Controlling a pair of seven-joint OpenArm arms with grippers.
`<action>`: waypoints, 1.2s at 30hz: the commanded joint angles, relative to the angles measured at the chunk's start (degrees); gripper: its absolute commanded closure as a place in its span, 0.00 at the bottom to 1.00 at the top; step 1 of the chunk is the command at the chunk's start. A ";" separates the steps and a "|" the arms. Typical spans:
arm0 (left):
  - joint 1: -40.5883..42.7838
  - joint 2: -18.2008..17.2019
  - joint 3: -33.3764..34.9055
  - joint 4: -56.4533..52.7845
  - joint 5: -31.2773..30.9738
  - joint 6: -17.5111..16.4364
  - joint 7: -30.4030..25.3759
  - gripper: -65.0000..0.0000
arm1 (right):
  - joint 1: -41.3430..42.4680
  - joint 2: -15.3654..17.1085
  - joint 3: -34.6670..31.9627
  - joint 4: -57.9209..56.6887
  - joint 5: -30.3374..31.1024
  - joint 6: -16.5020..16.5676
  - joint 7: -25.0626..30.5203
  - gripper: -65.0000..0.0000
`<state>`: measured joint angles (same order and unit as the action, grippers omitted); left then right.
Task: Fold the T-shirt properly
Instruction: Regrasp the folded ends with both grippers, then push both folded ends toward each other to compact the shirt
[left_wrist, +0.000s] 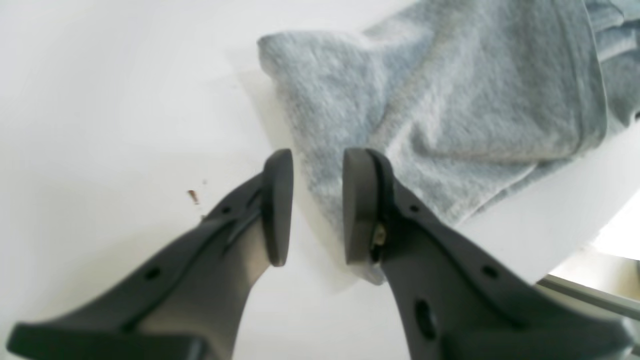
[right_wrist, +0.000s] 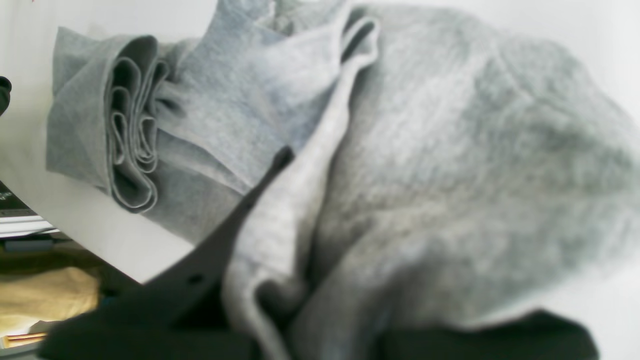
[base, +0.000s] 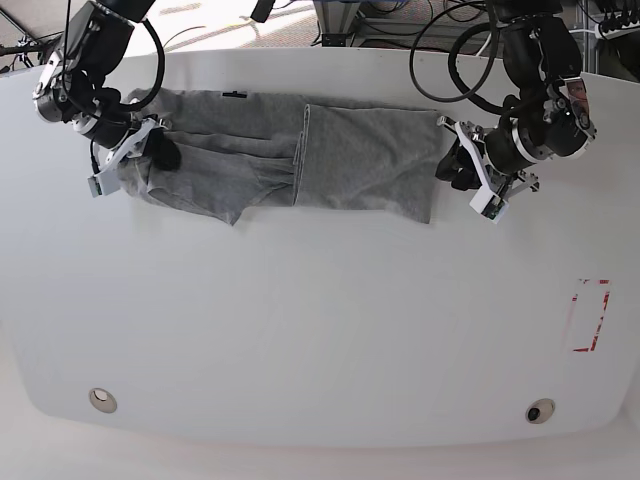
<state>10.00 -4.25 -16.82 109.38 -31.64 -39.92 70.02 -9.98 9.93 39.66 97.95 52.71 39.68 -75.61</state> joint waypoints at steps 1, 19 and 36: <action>-0.90 -0.10 -0.02 -1.65 -1.29 -0.08 -1.14 0.75 | 0.00 0.84 0.12 5.39 1.49 0.32 1.11 1.00; -7.23 6.67 3.94 -17.38 2.32 -0.03 -3.25 0.75 | -3.25 1.45 -5.24 15.50 2.02 0.32 0.58 1.00; -6.09 9.04 4.12 -18.53 4.87 0.05 -3.34 0.75 | -0.70 -4.35 -21.86 18.14 6.32 -3.24 -0.21 1.00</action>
<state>4.45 4.69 -12.64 90.04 -26.09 -39.72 67.20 -12.14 6.76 19.94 115.13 56.86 37.26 -77.38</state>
